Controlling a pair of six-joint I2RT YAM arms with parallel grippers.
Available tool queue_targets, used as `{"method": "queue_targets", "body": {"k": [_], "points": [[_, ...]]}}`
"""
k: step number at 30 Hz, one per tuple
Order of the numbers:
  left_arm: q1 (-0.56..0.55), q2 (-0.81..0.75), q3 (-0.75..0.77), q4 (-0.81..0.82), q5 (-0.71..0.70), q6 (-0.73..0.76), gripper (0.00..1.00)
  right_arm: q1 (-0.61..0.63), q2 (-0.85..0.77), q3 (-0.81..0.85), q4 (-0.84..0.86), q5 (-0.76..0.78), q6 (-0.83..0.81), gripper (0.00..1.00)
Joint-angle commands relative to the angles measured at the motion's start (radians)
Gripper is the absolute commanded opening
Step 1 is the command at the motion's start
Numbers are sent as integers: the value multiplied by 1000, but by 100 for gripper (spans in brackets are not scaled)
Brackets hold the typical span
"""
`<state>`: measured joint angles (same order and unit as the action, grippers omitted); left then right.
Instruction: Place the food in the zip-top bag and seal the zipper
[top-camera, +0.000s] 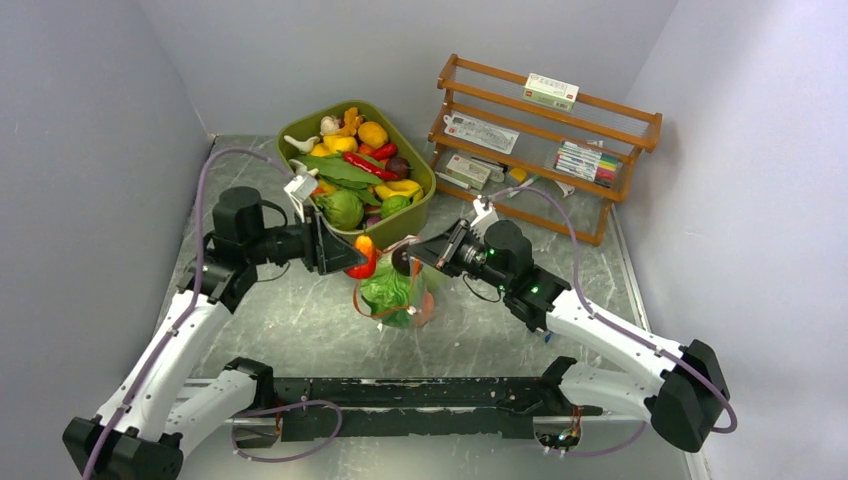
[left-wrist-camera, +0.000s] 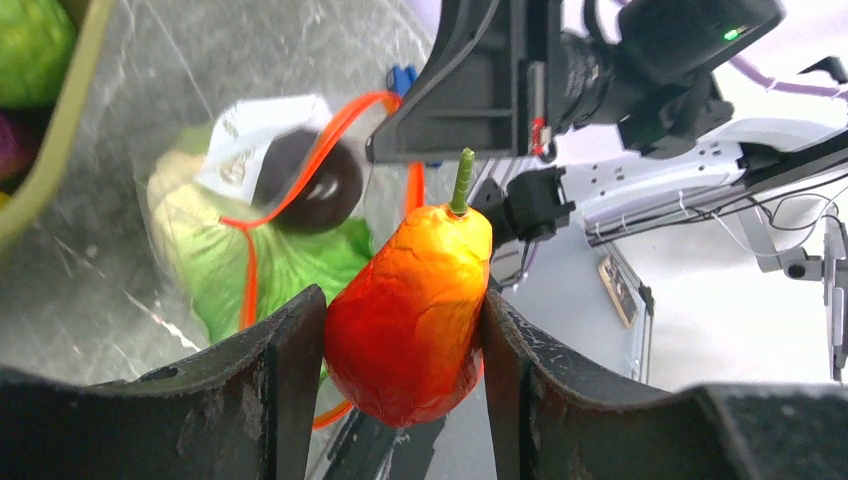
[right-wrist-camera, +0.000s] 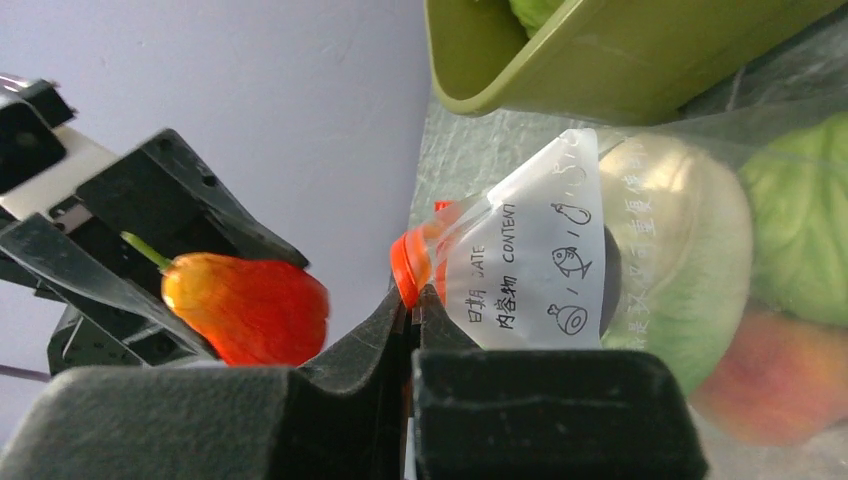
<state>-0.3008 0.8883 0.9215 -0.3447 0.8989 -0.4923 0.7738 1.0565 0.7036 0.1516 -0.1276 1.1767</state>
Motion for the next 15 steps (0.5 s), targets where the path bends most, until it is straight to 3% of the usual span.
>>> {"method": "queue_targets", "body": {"k": [1,15], "points": [[-48,15,-74,62,-76,-36,45,-1,-16,-12,-26,95,-47,0],[-393,166,-106,79,-458,-62,42,-1,-21,4,-39,94,-59,0]]}}
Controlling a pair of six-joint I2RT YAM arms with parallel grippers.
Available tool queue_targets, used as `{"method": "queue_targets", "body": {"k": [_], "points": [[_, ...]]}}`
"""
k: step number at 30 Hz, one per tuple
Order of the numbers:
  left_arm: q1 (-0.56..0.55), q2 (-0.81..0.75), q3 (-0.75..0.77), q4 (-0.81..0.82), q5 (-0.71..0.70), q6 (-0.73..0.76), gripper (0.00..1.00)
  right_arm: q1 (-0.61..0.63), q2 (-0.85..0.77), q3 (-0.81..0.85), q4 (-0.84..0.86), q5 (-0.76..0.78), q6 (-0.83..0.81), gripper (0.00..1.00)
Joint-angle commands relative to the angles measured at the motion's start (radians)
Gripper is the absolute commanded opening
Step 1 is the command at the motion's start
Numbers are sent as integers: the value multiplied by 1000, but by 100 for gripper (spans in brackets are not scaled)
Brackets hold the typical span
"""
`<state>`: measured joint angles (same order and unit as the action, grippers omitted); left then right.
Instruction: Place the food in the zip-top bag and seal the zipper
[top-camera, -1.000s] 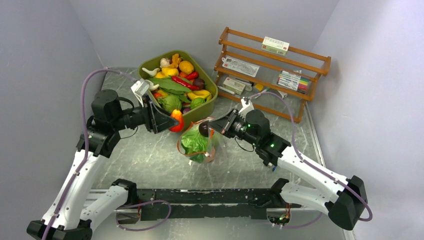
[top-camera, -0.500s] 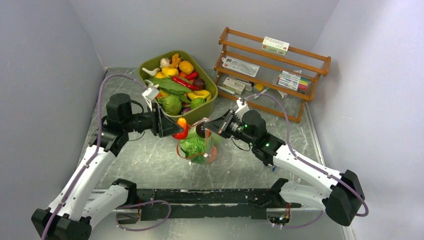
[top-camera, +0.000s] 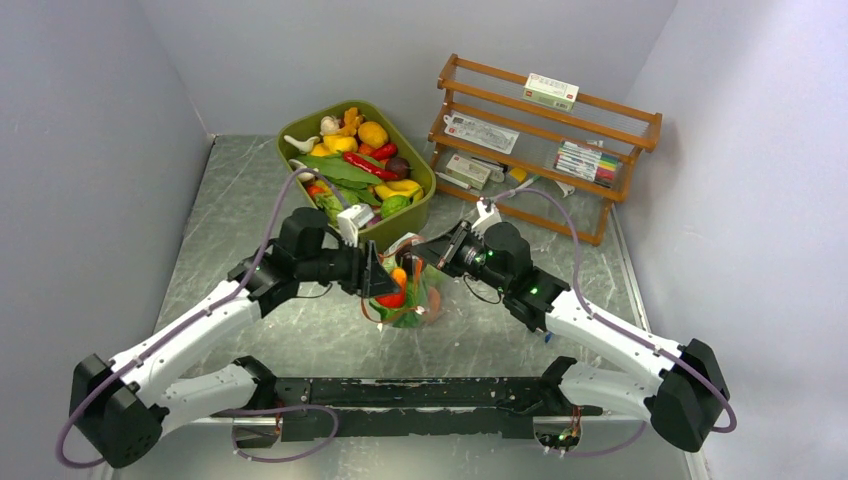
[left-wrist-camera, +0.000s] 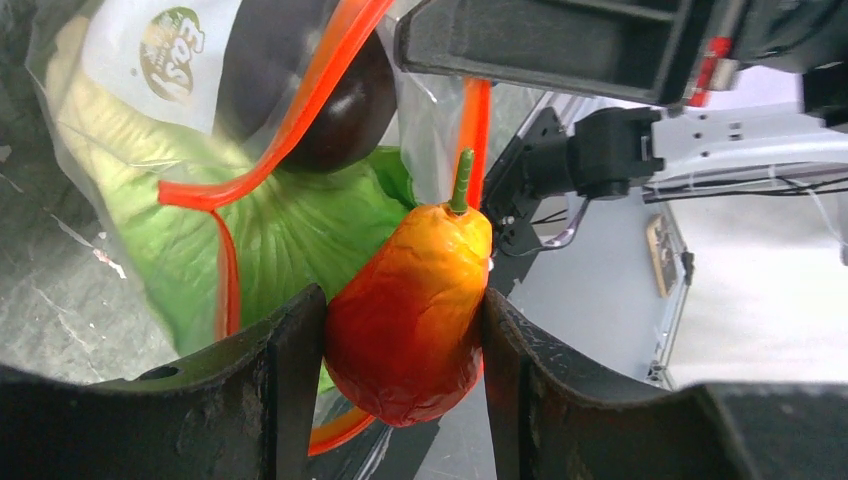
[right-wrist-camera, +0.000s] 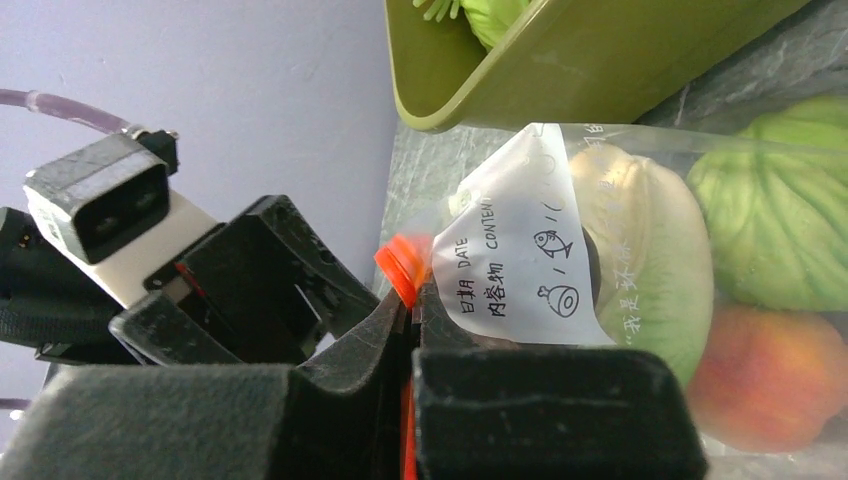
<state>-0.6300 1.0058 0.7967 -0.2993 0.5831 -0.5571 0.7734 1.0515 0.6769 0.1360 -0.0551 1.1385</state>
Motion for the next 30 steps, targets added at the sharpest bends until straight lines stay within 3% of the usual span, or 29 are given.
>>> {"method": "queue_targets", "body": {"k": [1,5,14,30], "points": [[-80,63,21,35,-164,6,42,0,-17,38,-27,16,-22,0],[-122,114,29,32,-265,18,41,0,-21,60,-28,-18,-35,0],[-160,207,61,36,-348,37,40,12,17,71,5,-213,-58,0],[-185,250,43,133,-441,-16,42,35,0,77,117,-213,38,0]]}}
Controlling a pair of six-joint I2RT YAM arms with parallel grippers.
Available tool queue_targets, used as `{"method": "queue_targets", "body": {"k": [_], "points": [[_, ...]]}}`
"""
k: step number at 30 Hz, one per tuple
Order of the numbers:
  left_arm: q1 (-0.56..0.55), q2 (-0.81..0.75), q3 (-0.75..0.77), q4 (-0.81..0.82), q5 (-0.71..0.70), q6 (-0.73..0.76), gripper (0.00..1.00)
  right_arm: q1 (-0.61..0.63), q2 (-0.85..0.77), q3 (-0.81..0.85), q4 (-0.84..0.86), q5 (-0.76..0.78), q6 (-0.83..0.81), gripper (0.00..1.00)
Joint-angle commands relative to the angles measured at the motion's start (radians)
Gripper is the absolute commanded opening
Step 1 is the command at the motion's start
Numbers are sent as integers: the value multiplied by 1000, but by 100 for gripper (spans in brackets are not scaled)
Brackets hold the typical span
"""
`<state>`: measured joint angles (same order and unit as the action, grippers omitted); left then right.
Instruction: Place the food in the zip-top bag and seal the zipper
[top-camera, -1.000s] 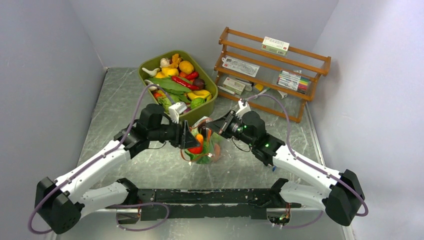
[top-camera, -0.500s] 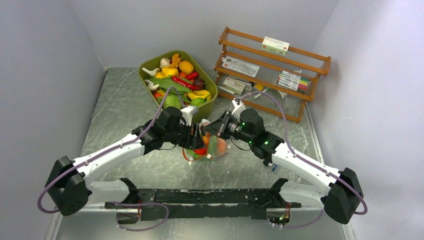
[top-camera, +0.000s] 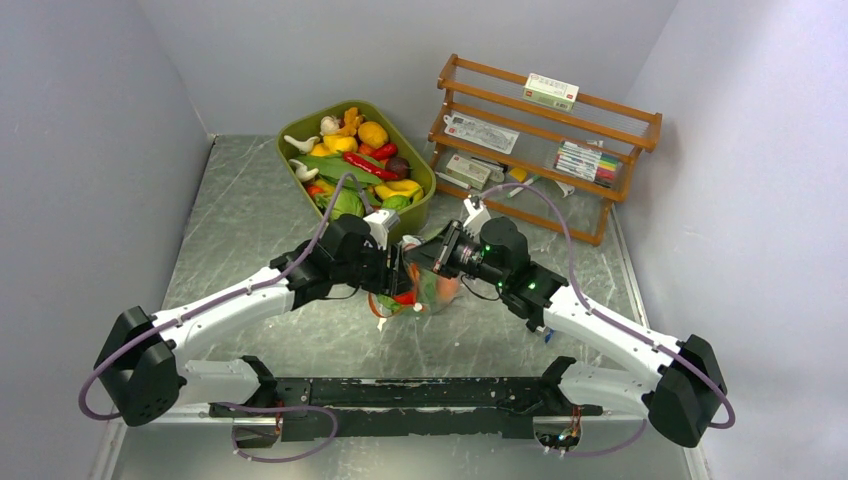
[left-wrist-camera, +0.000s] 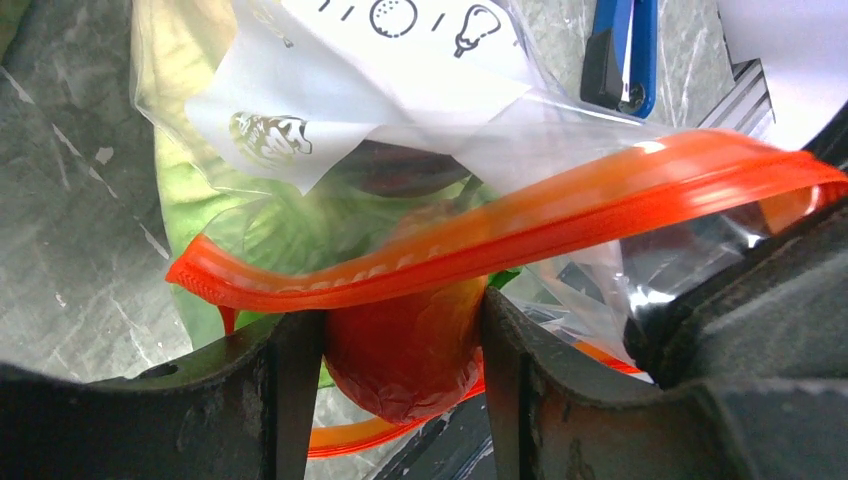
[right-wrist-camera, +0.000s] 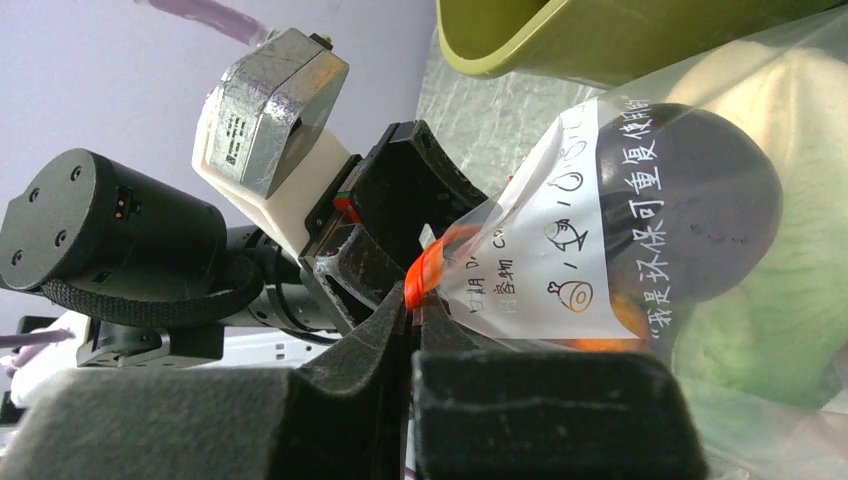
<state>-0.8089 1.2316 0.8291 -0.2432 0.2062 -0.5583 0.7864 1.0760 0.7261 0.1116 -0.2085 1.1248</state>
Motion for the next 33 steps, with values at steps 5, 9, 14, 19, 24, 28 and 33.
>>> {"method": "queue_targets", "body": {"k": [5,9,14,19,24,28,33], "points": [[-10,29,3,85,-83,-25,42,35,-32,54,134,-51,61,0],[-12,21,32,76,-86,-36,52,45,-32,63,130,-46,59,0],[-16,-60,56,68,0,-60,68,47,-48,49,113,-11,45,0],[-17,-142,80,-38,16,-64,82,45,-71,50,69,39,16,0],[-17,-205,103,-104,16,-77,86,46,-70,48,57,69,-2,0],[-17,-233,148,-178,-10,-64,87,45,-70,30,63,76,4,0],[-16,-272,191,-238,-56,-48,85,45,-75,17,65,84,4,0]]}}
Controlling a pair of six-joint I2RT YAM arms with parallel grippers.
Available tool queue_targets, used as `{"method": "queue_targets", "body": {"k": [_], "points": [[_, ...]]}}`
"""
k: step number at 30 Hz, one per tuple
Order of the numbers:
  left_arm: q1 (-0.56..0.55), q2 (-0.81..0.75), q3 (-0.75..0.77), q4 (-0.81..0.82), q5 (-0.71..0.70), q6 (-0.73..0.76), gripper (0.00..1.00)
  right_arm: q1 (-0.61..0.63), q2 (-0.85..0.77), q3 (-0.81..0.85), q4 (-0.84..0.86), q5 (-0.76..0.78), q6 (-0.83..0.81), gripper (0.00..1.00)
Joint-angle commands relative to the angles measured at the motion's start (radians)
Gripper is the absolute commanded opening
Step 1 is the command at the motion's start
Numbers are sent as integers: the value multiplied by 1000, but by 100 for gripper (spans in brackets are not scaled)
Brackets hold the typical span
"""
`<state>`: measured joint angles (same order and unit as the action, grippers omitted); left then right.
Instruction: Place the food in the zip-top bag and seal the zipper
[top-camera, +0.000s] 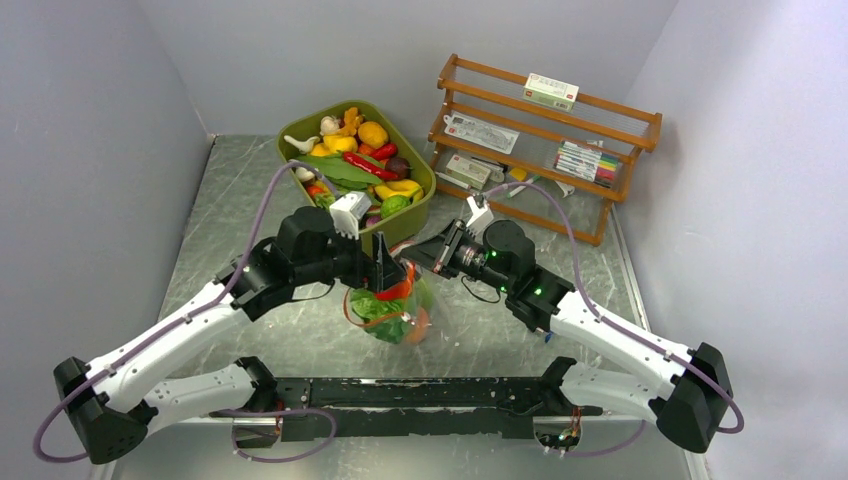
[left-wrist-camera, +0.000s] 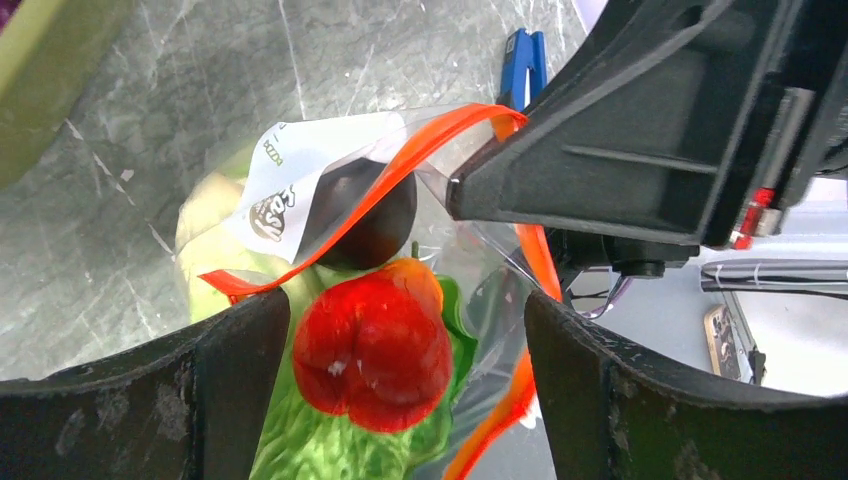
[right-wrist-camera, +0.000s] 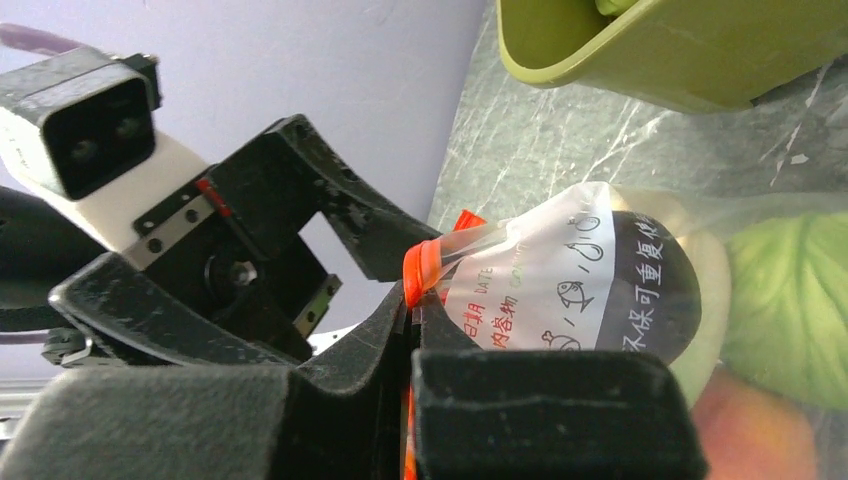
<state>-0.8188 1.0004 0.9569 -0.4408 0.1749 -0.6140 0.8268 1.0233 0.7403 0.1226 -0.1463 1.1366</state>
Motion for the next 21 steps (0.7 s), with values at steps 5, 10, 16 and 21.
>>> {"method": "queue_targets", "body": {"k": [5,10,16,21], "points": [[-6,-67,105,-90,-56,47,82,5,-28,-18,48,38,-8,0],[-7,-109,70,-32,50,194,75,4,-6,-16,47,3,-21,0],[-7,-116,74,-180,-174,221,62,3,4,54,26,-120,-165,0],[-8,-107,43,-245,-93,219,61,-2,-16,125,-97,-224,-337,0]]}}
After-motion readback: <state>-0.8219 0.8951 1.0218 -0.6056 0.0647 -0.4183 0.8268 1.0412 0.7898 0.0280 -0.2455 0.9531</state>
